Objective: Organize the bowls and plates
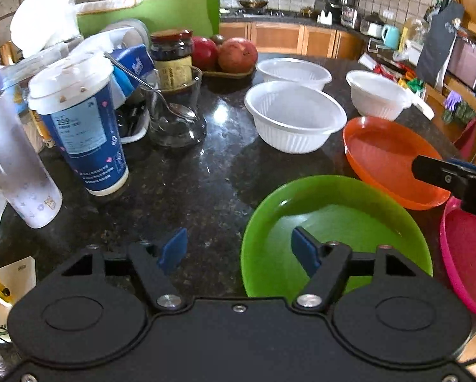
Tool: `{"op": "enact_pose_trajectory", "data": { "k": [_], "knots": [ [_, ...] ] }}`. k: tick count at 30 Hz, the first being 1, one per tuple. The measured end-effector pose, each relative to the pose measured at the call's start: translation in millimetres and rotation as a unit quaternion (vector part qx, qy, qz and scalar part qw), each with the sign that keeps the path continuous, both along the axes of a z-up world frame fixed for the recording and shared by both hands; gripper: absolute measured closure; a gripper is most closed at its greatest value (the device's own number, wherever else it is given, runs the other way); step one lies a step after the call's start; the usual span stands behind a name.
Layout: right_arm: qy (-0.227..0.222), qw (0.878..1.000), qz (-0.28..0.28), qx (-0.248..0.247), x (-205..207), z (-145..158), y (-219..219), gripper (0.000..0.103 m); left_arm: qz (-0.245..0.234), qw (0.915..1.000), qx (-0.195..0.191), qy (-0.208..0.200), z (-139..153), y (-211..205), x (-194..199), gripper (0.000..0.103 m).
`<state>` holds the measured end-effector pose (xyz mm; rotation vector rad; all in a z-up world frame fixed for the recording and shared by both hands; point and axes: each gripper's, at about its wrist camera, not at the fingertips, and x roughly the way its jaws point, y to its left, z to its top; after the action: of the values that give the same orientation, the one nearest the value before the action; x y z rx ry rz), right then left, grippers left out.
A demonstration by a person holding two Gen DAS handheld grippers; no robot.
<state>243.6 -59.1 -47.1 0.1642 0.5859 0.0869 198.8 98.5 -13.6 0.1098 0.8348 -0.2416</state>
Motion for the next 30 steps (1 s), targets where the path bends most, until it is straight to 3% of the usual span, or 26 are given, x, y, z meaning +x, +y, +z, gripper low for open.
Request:
{"op": "enact_pose_trajectory", "data": {
  "k": [4,7,24,30],
  "knots": [
    [0.034,0.999,0.037,0.003,8,-6,-4,0.057,-0.005,0.9998,0.007,0.017,-3,-6,0,0.039],
    [0.065,0.996,0.057,0.016,13,-12,-8,0.065,-0.002,0.9995,0.009,0.031,-6,-11,1,0.041],
    [0.127,0.991,0.047,0.001,13,-38,-14,0.078,0.026,0.9976,0.011,0.063,-16,-9,-8,0.057],
    [0.138,0.99,0.034,0.004,12,-44,-11,0.083,0.02,0.9972,0.006,0.072,-21,-9,-11,0.057]
  ]
}}
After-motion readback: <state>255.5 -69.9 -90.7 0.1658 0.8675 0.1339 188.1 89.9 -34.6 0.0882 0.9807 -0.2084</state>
